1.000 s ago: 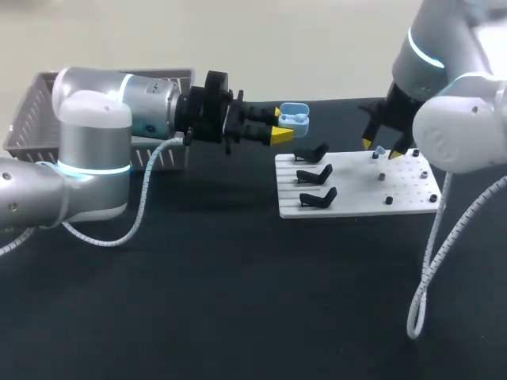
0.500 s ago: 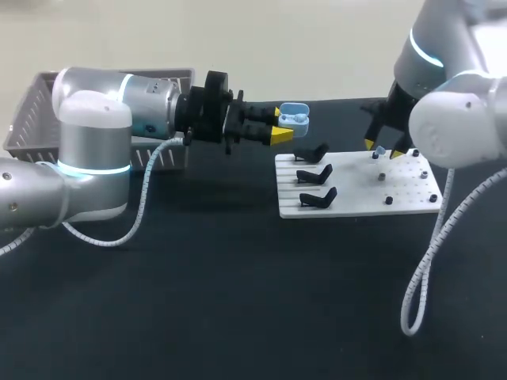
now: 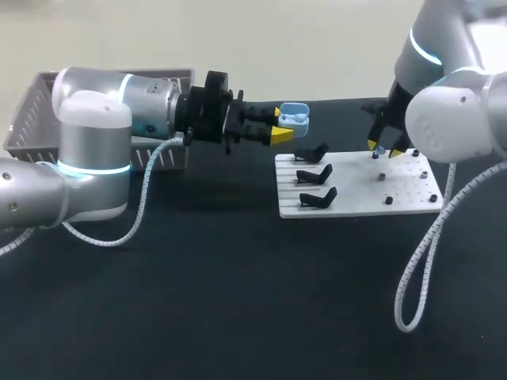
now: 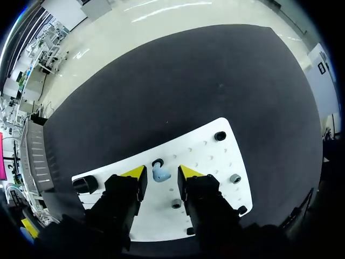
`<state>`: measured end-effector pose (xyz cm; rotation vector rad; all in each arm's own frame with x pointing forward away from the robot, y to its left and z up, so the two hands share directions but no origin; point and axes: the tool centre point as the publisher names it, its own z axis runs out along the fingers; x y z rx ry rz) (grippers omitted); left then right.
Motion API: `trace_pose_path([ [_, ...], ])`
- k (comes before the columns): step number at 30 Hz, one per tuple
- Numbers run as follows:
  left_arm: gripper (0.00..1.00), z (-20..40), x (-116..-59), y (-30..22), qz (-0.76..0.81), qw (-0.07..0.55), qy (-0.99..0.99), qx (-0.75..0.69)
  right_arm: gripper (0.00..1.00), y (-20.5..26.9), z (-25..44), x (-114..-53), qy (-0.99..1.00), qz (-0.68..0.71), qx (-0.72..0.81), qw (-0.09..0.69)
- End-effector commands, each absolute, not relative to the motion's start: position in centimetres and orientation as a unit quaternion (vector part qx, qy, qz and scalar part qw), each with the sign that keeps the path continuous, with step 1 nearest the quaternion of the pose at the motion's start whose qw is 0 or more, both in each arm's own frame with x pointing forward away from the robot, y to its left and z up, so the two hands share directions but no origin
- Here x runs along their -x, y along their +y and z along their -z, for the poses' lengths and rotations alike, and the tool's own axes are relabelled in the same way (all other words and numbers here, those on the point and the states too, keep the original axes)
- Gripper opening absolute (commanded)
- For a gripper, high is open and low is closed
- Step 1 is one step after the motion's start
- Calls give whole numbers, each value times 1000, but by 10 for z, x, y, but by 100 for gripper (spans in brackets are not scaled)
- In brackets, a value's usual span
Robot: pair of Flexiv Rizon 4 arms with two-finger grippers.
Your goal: Pick up each earbud case from the left stands, insert the matching earbuds, close the lid, and place the case in the box.
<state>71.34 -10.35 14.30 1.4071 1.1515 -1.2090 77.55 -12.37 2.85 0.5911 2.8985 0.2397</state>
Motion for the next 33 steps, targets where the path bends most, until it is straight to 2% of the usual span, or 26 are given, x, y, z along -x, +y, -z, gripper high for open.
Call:
trace_pose_path([
  [1,0,-142,-713,-103,491,463,467,-571,36,-125,-27,-779,973,-82,-199,83],
  [6,0,-142,-713,-103,491,463,467,-571,34,-123,-26,-780,974,-83,-197,80],
  [8,0,-142,-713,-103,491,463,467,-571,29,-122,-24,-780,974,-84,-196,78],
  [9,0,-142,-713,-103,491,463,467,-571,25,-122,-24,-780,974,-87,-194,78],
  [11,0,-142,-713,-103,491,463,467,-571,0,-120,-24,-779,974,-88,-192,76],
  [20,0,-142,-713,-103,491,463,467,-571,0,-120,-36,-770,974,-87,-192,80],
  [33,0,-142,-713,-103,491,463,467,-571,0,-104,-119,-724,975,-105,-157,115],
])
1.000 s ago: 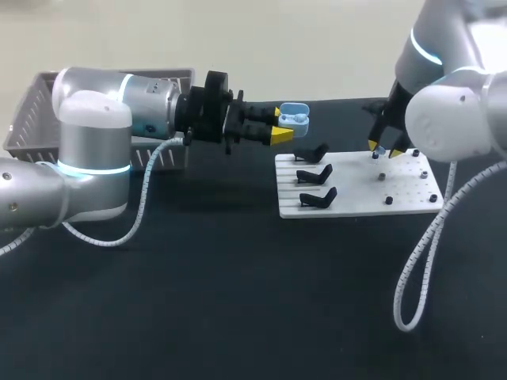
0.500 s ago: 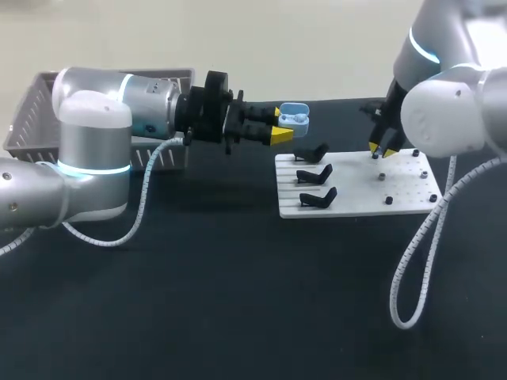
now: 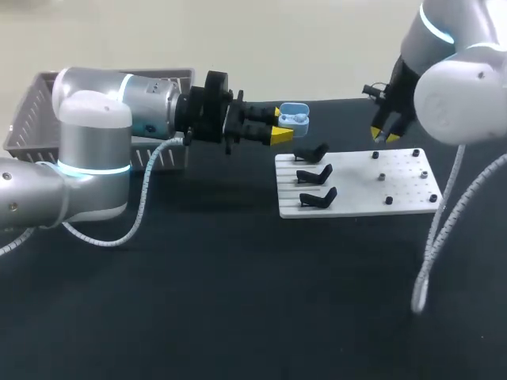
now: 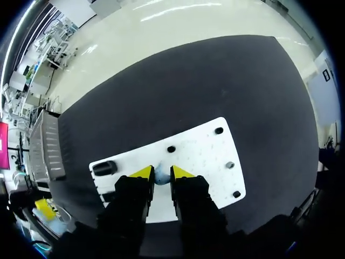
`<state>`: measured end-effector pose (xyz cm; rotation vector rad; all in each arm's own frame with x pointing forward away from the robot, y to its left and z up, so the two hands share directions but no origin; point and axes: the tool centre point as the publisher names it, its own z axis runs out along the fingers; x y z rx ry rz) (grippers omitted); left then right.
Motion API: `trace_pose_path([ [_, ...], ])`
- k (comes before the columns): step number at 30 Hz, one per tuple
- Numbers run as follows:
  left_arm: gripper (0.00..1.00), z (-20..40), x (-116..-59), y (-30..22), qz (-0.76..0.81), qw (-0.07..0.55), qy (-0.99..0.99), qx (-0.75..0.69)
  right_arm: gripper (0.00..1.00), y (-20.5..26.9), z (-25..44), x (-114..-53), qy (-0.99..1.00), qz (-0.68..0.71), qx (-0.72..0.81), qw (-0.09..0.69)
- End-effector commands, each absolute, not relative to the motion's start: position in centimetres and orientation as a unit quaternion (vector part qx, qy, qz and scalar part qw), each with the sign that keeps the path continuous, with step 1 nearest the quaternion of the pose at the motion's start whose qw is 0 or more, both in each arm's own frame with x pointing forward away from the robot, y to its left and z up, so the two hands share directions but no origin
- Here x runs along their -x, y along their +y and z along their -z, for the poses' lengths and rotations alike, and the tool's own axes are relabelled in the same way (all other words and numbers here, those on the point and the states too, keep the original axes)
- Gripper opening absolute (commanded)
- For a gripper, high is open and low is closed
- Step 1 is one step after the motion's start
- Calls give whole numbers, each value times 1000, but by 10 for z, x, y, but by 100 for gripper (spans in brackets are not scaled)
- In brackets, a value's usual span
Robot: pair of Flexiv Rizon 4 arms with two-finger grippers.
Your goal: Pick up each earbud case from the left stands, insert the matching earbuds, close the lid, and place the case in the box.
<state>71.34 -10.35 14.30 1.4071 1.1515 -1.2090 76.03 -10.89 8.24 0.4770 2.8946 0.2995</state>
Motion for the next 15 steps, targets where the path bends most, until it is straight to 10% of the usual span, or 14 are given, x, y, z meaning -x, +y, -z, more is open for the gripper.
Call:
trace_pose_path([
  [1,0,-142,-713,-103,491,463,467,-571,0,-100,-128,-721,976,-108,-150,111],
  [15,0,-142,-713,-103,491,463,467,-571,0,-33,-231,-665,988,-78,-31,129],
])
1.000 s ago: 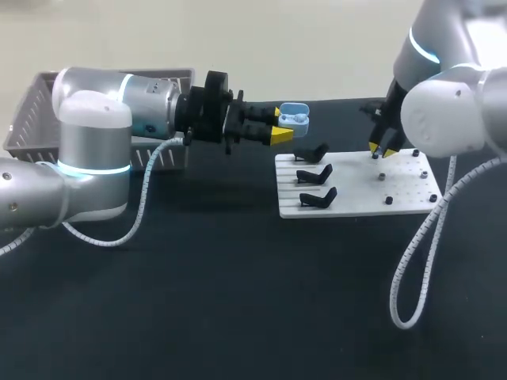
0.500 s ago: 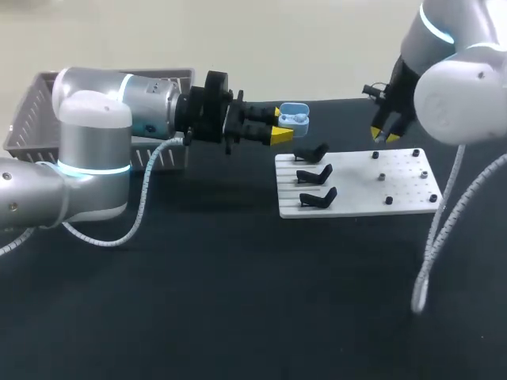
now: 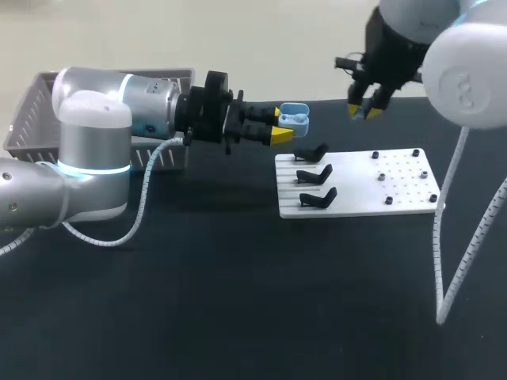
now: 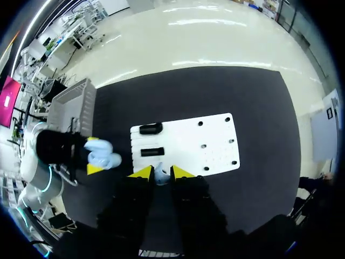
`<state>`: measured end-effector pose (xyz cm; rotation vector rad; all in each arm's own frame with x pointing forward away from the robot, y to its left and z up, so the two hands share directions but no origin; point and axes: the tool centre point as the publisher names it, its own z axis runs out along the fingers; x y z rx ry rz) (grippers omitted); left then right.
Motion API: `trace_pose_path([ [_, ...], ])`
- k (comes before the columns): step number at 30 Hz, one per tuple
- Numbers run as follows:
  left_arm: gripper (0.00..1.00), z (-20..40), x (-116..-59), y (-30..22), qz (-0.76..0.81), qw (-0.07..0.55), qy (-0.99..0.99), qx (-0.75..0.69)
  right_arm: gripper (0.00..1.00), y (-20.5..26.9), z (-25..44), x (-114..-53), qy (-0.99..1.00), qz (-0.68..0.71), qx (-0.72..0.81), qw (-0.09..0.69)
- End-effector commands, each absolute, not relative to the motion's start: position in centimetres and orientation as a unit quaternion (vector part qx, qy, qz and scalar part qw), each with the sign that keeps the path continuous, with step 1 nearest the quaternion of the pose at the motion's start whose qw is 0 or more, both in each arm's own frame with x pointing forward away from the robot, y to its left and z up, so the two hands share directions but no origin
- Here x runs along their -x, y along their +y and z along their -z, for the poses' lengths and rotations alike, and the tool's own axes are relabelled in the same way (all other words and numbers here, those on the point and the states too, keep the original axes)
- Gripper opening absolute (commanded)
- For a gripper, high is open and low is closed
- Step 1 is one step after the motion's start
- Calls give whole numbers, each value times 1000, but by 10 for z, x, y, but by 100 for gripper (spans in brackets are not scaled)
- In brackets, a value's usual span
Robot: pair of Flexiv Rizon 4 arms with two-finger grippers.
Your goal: Pick up each earbud case from the left stands, insert the matching earbuds, close the lid, and place the case in the box.
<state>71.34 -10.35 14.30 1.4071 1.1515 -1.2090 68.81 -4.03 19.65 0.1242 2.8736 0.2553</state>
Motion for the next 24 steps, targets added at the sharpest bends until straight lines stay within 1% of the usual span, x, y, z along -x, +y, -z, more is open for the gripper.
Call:
trace_pose_path([
  [1,0,-142,-713,-103,491,463,467,-571,0,-29,-235,-661,988,-79,-23,128],
  [6,0,-142,-713,-103,491,463,467,-571,0,-3,-245,-650,989,-70,38,121],
  [13,0,-142,-713,-103,491,463,467,-571,0,30,-238,-657,988,-65,103,100],
  [18,0,-142,-713,-103,491,463,467,-571,0,46,-233,-665,986,-56,128,91],
  [24,0,-142,-713,-103,491,463,467,-571,0,54,-227,-676,986,-58,136,83],
])
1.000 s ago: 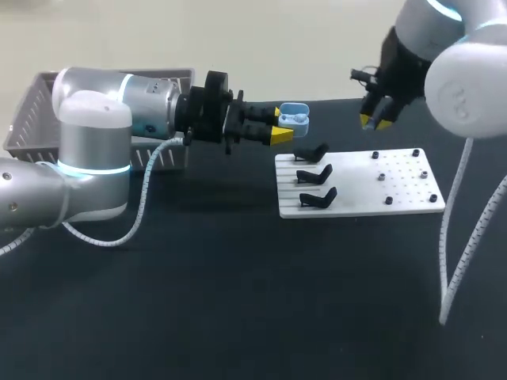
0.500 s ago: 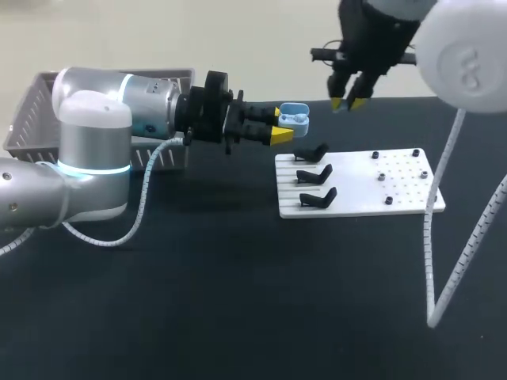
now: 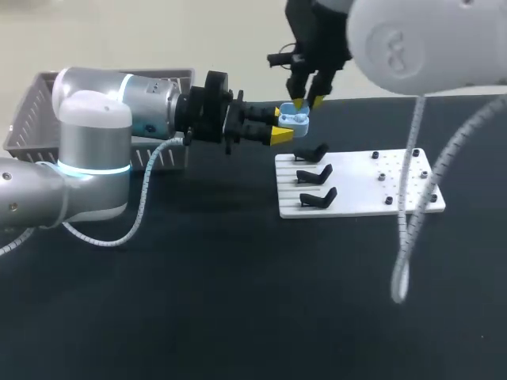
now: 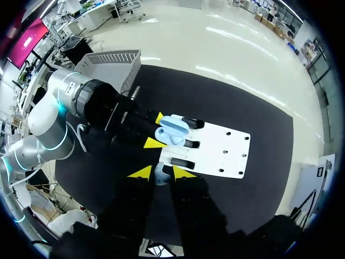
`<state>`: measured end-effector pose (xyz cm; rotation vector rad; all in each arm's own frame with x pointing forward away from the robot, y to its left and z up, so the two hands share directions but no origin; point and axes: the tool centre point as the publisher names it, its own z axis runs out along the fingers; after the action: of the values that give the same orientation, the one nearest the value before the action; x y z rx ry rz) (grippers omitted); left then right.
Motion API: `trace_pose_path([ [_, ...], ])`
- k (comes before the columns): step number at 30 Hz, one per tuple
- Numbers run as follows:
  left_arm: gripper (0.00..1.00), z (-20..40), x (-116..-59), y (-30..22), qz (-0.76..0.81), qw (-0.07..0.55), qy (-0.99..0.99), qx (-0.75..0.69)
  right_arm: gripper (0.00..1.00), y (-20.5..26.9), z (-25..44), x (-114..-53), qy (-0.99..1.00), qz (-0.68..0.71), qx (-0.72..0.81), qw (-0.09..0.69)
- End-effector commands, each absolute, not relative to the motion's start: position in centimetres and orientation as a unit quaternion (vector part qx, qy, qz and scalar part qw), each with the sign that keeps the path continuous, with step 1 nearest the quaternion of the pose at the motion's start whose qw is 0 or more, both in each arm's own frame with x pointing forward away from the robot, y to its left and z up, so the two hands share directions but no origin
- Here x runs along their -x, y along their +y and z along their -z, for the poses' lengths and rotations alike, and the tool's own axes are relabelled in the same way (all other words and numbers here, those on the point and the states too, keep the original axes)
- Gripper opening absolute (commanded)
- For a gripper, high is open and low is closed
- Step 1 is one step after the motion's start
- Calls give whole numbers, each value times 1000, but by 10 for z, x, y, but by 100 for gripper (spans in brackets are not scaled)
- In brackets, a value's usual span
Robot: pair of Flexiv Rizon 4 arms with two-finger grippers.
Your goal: Pick up each earbud case from the left stands, insert the matching earbuds, close the lid, and place the case in the box.
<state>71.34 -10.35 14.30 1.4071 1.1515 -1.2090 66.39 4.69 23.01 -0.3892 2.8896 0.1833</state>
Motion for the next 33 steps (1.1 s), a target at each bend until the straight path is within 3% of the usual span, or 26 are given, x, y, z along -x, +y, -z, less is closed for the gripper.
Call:
trace_pose_path([
  [1,0,-142,-713,-103,491,463,467,-571,0,56,-226,-676,986,-57,137,82],
  [33,0,-142,-713,-103,491,463,467,-571,0,64,-194,-698,986,-22,144,80],
])
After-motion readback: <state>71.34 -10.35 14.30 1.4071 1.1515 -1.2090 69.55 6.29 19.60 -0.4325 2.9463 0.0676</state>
